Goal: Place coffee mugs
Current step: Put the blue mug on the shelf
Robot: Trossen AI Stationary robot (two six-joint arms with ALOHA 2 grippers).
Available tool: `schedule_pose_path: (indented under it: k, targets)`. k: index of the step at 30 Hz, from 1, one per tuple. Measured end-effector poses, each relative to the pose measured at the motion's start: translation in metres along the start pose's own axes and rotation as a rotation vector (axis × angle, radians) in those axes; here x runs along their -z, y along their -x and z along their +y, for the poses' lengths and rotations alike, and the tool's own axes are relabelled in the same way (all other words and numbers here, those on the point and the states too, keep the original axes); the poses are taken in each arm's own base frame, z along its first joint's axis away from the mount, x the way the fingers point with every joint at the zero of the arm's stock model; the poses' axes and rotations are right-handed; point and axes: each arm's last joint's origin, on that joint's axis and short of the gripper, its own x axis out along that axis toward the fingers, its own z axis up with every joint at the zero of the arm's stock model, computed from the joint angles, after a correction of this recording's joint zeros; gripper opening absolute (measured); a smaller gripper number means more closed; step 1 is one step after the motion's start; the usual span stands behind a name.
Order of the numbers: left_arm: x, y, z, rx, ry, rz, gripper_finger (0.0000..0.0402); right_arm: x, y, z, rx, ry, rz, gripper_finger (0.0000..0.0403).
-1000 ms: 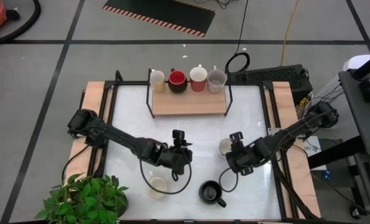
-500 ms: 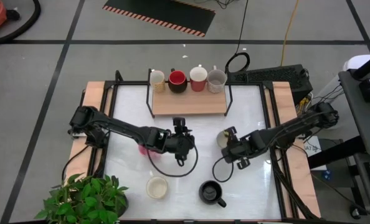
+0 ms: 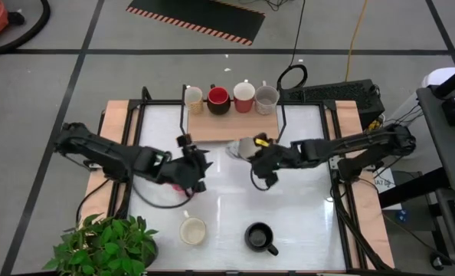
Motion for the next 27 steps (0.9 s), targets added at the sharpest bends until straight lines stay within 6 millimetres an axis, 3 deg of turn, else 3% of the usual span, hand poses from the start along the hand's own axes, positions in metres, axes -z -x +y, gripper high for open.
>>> schedule_pose_path:
  k: [6, 12, 17, 27]
  targets:
    - [0.030, 0.017, 0.006, -0.187, -0.015, -0.045, 0.0181, -0.020, -0.022, -0.016, 0.070, 0.103, -0.091, 0.0006]
    - [0.033, 0.028, 0.015, -0.191, 0.076, -0.086, 0.0181, -0.058, -0.043, -0.037, 0.078, 0.180, -0.083, 0.0006]
    - [0.034, 0.033, 0.012, -0.179, 0.065, -0.095, 0.0181, -0.086, -0.055, -0.065, 0.062, 0.176, -0.040, 0.0007]
    - [0.038, 0.039, 0.008, -0.169, 0.053, -0.091, 0.0181, -0.100, -0.061, -0.116, 0.027, 0.048, 0.069, 0.0007]
